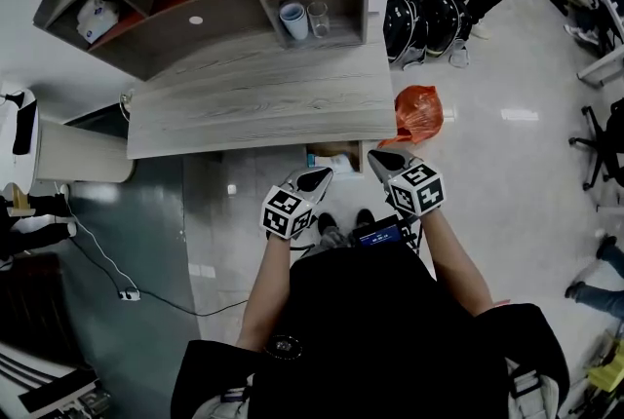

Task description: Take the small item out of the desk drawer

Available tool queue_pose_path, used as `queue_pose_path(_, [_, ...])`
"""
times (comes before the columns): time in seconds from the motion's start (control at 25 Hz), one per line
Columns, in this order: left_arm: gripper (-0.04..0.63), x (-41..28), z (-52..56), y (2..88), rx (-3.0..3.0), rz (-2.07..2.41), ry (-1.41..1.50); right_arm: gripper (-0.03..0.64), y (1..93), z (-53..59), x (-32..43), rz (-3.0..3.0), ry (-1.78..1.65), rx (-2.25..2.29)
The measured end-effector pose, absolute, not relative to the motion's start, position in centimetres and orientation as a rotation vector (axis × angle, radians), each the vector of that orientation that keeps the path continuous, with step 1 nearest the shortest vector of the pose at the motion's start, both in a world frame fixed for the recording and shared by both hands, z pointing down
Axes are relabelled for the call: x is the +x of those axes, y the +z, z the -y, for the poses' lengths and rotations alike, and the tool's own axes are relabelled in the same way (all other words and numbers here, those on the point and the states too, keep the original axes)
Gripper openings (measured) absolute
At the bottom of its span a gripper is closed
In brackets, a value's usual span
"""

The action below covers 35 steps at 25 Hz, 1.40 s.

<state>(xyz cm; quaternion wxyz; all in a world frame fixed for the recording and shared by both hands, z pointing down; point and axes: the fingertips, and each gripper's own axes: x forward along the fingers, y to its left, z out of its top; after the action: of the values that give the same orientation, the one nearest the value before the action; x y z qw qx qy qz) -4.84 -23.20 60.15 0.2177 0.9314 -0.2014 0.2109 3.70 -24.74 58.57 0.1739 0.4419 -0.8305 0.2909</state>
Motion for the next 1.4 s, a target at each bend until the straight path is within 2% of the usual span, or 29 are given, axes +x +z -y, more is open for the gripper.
queue_pose_path(1.08, [0.005,-4.9,25.4,70.6,2.554,0.449,1.081,-0.002,66.3,24.3,2.2,2.363,0.948,1.066])
queue_pose_path(1.4, [0.046,-4.5,26.0,75.2,2.55,0.326,1.253,-0.002,68.2,25.0,2.0,2.332,0.96,1.093])
